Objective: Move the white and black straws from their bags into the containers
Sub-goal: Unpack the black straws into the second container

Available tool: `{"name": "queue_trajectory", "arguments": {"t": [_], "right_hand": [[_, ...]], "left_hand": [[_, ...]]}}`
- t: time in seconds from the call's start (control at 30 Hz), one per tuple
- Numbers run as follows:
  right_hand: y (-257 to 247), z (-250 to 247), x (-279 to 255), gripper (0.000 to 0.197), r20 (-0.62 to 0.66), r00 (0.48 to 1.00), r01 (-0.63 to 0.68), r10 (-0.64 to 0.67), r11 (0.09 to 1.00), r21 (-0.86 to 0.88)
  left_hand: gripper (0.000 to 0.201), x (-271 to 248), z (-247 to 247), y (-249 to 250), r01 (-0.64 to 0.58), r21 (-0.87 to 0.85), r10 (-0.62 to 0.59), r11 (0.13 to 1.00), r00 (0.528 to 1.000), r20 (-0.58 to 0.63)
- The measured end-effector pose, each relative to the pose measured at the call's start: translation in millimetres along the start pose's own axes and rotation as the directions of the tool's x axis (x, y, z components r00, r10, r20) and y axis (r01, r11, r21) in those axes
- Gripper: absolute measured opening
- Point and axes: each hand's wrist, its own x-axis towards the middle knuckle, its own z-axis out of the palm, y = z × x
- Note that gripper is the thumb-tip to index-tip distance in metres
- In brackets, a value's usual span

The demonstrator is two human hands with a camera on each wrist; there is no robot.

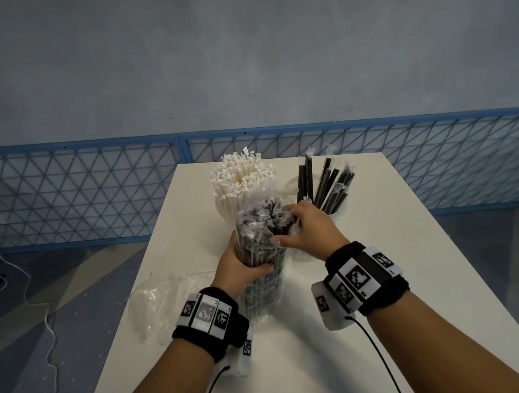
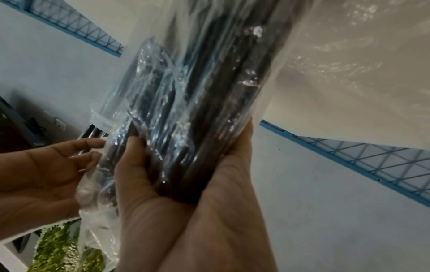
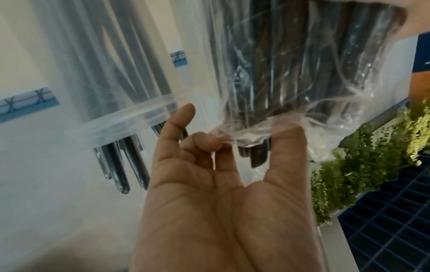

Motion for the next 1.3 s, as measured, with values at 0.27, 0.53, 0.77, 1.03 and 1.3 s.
{"name": "queue_trajectory", "arguments": {"t": [0.27, 0.53, 0.77, 1.03, 1.3], "right_hand": [[0, 20, -8, 0.062, -0.12, 0.988, 0.123, -0.097, 0.965, 0.233], [0, 37, -1, 0.064, -0.176, 0.983, 0.02, 0.057, 0.912, 0.411], [-13, 23, 2, 0.051, -0.322, 0.94, 0.042, 0.114, 0.896, 0.442], [-29, -3, -14, 0.031, -0.228, 0.965, 0.252, -0.129, 0.693, 0.676], [-27, -8, -11, 0.025, -0.405, 0.91, 0.277, 0.087, 0.599, 0.752]], "left_hand": [[0.089, 3, -4, -4, 0.017, -0.015, -0.017, 1.0, 1.0, 0.006], [0.098, 7, -4, -5, 0.022, -0.032, -0.022, 0.999, 1.0, -0.003], [0.098, 10, -6, -8, 0.071, -0.045, -0.074, 0.996, 0.995, -0.069], [0.084, 8, -5, -6, 0.063, -0.043, -0.067, 0.997, 0.994, -0.083], [0.095, 5, 0, -7, 0.054, -0.023, -0.055, 0.998, 0.997, -0.058]]}}
